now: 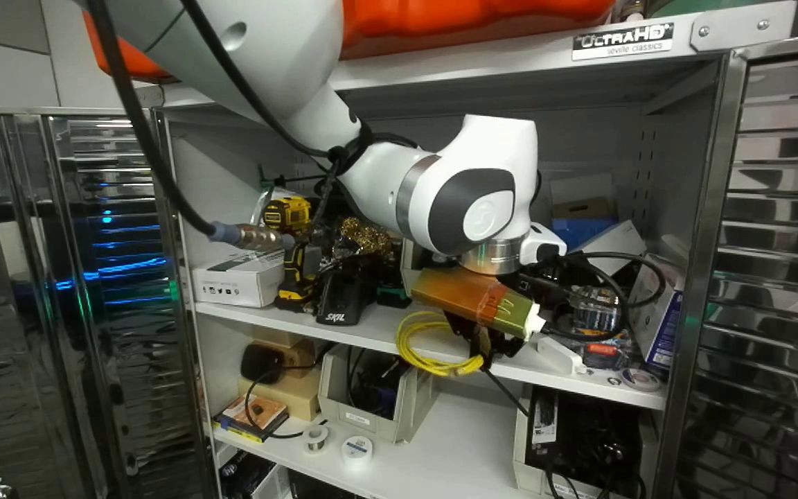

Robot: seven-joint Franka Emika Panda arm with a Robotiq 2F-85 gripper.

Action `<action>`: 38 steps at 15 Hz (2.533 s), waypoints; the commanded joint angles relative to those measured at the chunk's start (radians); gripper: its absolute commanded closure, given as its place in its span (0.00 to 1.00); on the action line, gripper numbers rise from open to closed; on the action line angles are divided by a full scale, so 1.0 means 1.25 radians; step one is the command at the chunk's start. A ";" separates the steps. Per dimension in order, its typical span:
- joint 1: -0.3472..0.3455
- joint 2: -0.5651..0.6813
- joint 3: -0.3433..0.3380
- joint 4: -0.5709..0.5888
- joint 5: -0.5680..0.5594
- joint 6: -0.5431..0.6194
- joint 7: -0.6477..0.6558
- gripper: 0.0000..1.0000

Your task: Pick up the yellow cable and put it in the storage object

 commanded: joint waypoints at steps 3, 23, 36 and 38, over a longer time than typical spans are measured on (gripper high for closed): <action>0.006 -0.027 0.001 -0.053 -0.034 0.083 0.024 0.83; 0.006 -0.334 -0.022 -0.359 -0.064 0.153 -0.136 0.86; 0.070 -0.217 -0.002 -0.218 0.128 0.470 -0.262 0.86; 0.075 -0.191 0.010 -0.169 0.174 0.482 -0.268 0.86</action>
